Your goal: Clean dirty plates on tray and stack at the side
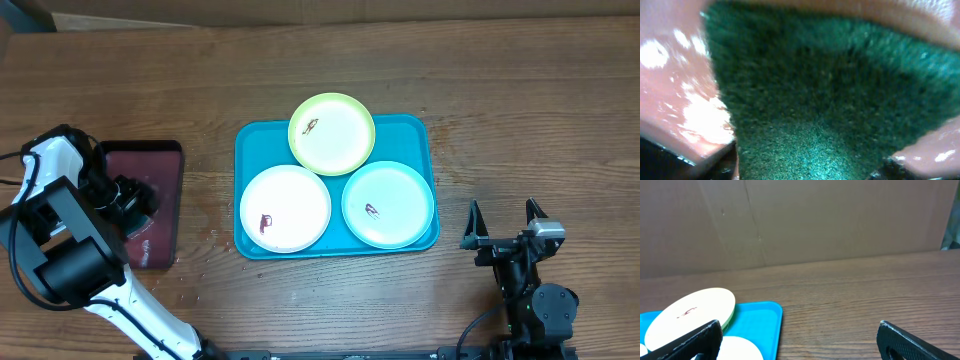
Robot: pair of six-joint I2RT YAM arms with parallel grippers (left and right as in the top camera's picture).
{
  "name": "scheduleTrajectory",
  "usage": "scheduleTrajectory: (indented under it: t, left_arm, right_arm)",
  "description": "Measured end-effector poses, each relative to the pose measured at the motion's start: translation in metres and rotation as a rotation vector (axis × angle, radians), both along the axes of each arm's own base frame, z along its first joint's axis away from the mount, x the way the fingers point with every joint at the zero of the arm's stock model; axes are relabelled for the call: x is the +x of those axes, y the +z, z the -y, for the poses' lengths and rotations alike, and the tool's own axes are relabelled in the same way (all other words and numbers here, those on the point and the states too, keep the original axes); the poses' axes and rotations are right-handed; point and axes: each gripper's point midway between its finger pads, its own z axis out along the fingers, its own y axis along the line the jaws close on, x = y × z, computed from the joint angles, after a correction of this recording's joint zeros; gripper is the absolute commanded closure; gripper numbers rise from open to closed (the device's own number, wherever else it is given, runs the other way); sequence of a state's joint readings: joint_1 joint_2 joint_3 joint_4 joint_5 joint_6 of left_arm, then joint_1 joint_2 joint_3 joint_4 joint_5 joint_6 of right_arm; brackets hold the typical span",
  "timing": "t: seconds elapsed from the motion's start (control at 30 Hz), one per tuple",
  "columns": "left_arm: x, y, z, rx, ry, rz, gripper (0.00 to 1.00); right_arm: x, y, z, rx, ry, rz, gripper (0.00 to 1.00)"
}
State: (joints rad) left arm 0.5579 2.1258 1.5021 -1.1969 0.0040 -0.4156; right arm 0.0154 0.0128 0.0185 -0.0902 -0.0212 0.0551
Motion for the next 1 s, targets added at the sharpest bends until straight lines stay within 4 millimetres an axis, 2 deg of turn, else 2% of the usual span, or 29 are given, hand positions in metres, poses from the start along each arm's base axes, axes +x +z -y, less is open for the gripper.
scheduleTrajectory:
  t: [0.03, 0.13, 0.27, 0.3, 0.33, 0.37, 0.4, 0.43, 0.47, 0.67, 0.7, 0.73, 0.77, 0.83, 0.87, 1.0]
  left_arm:
    - [-0.001, 0.000, 0.001, -0.006, 0.003, -0.004, 0.67]
    - [-0.003, -0.001, 0.004, -0.018, 0.005, -0.010, 0.93]
    - [-0.002, -0.001, 0.004, -0.020, 0.004, -0.005, 0.96]
    - [-0.001, -0.001, 0.004, -0.020, 0.005, -0.003, 0.92]
    - [-0.001, -0.001, 0.004, -0.019, 0.005, -0.001, 0.81]
    - [0.000, -0.001, 0.003, -0.017, 0.005, 0.000, 0.62]
    - [0.001, -0.002, 0.003, -0.015, 0.006, 0.004, 0.31]
    - [0.002, -0.002, 0.002, -0.012, 0.003, 0.009, 0.08]
    - [0.003, -0.003, 0.001, -0.007, 0.004, 0.015, 0.00]
    - [0.021, -0.005, -0.010, 0.037, 0.002, 0.093, 0.02]
    - [0.024, -0.005, -0.012, 0.045, 0.001, 0.104, 0.12]
    - [0.027, -0.005, -0.013, 0.052, 0.002, 0.115, 0.27]
    - [0.030, -0.005, -0.015, 0.059, 0.004, 0.128, 0.50]
    - [0.033, -0.005, -0.018, 0.073, 0.000, 0.144, 0.88]
    - [0.035, -0.006, -0.019, 0.077, 0.000, 0.151, 0.96]
    - [0.038, -0.005, -0.023, 0.096, -0.003, 0.159, 0.96]
  right_arm:
    - [0.000, 0.000, 0.000, 0.000, 0.000, 0.000, 0.00]
    - [0.000, 0.000, 0.000, 0.000, 0.000, 0.000, 0.00]
    - [0.000, 0.000, 0.000, 0.000, 0.000, 0.000, 0.00]
    - [0.000, 0.000, 0.000, 0.000, 0.000, 0.000, 0.00]
    - [0.000, 0.000, 0.000, 0.000, 0.000, 0.000, 0.00]
    - [0.000, 0.000, 0.000, 0.000, 0.000, 0.000, 0.00]
    - [0.000, 0.000, 0.000, 0.000, 0.000, 0.000, 0.00]
    - [0.000, 0.000, 0.000, 0.000, 0.000, 0.000, 0.00]
    - [0.000, 0.000, 0.000, 0.000, 0.000, 0.000, 0.00]
    - [0.000, 0.000, 0.000, 0.000, 0.000, 0.000, 0.00]
    - [0.000, 0.000, 0.000, 0.000, 0.000, 0.000, 0.00]
    - [0.000, 0.000, 0.000, 0.000, 0.000, 0.000, 0.00]
    - [0.000, 0.000, 0.000, 0.000, 0.000, 0.000, 0.00]
    - [0.000, 0.000, 0.000, 0.000, 0.000, 0.000, 0.00]
    - [0.000, 0.000, 0.000, 0.000, 0.000, 0.000, 0.00]
    - [0.000, 0.000, 0.000, 0.000, 0.000, 0.000, 0.00]
